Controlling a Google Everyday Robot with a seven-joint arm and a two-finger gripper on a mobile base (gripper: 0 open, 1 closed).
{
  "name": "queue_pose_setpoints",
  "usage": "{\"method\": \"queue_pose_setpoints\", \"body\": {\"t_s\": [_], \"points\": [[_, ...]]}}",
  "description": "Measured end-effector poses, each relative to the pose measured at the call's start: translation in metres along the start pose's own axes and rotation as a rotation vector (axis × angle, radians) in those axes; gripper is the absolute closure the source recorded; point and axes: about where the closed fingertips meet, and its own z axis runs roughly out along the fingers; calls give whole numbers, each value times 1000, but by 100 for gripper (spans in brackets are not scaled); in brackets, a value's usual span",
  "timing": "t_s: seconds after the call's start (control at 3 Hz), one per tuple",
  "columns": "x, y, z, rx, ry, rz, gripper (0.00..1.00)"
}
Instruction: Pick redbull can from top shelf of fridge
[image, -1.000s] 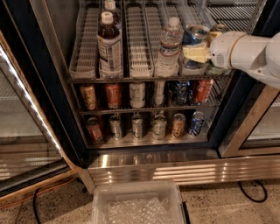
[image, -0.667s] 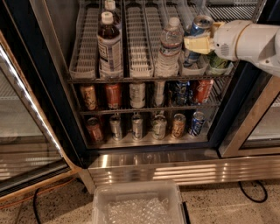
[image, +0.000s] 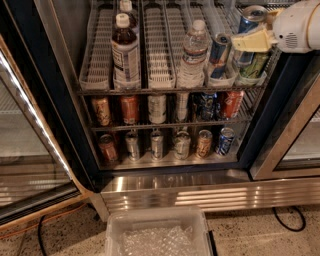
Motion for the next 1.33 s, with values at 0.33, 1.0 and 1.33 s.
{"method": "queue_pose_setpoints", "body": {"t_s": [0.33, 1.0, 1.33], "points": [[6, -7, -29, -81, 1, -36, 100], [-7, 55, -58, -401, -73, -94, 100], [-7, 101, -76, -588, -81, -102, 100]]}}
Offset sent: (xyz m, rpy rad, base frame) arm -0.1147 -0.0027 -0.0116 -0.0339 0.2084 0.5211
